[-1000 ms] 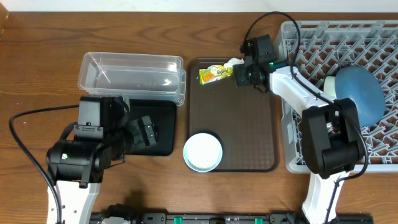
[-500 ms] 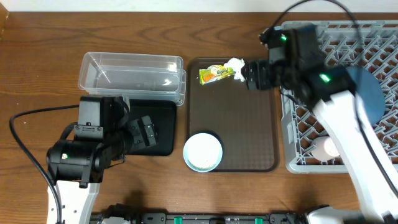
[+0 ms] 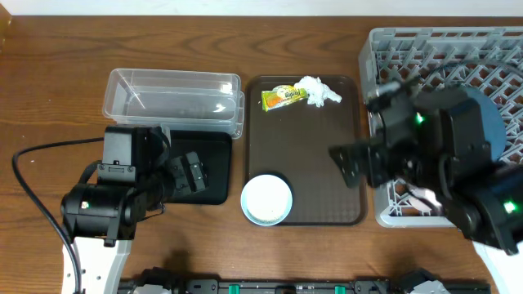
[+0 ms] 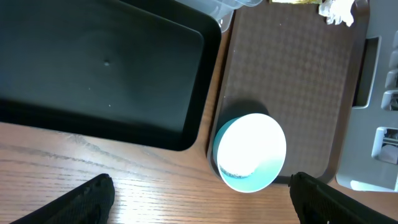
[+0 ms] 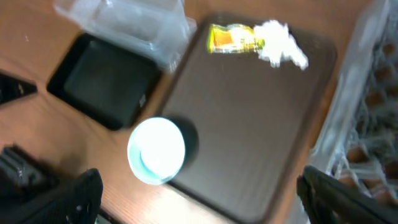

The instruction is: Sort waste into correct bins and load items into the dishwasher rack

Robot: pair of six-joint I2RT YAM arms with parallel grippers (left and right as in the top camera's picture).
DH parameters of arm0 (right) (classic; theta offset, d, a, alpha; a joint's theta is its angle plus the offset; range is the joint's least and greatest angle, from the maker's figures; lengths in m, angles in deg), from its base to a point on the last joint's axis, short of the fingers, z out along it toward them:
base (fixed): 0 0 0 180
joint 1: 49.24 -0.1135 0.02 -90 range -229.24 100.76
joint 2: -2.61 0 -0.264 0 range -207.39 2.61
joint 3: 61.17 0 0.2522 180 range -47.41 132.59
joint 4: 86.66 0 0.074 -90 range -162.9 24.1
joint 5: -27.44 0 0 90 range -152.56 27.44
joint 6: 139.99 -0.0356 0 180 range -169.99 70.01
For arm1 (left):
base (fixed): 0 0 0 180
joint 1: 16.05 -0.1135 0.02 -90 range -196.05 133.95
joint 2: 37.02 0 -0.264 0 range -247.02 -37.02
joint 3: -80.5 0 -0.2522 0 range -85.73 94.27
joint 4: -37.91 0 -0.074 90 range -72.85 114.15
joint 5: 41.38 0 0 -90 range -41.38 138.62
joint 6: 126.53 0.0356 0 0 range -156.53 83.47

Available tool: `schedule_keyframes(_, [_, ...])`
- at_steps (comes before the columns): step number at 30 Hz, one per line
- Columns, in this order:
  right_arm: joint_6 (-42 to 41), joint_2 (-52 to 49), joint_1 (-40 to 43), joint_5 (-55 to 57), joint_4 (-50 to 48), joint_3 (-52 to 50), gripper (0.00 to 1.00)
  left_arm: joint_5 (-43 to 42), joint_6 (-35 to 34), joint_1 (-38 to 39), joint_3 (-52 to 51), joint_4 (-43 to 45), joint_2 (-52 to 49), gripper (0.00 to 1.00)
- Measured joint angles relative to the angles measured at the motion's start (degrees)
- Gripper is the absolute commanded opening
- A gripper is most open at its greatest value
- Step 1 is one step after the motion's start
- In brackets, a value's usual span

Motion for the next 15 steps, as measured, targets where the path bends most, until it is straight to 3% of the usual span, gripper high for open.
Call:
schedule_keyframes(6, [2.47,3.8,0.02,3.98,2.01,-0.28,0.99,0.0,0.0,0.0,0.0,0.02,0.0,0.92])
schedule_keyframes(11, [8.11,11.5,2.27,5.81,-10.4,-7.04,0.99,0.0,0.0,0.0,0.0,0.0,0.0,0.92])
schedule_keyframes(15, [10.6,21.27,7.28,5.99,-22.77,-20.22,0.99,0.0,0.0,0.0,0.0,0.0,0.0,0.92])
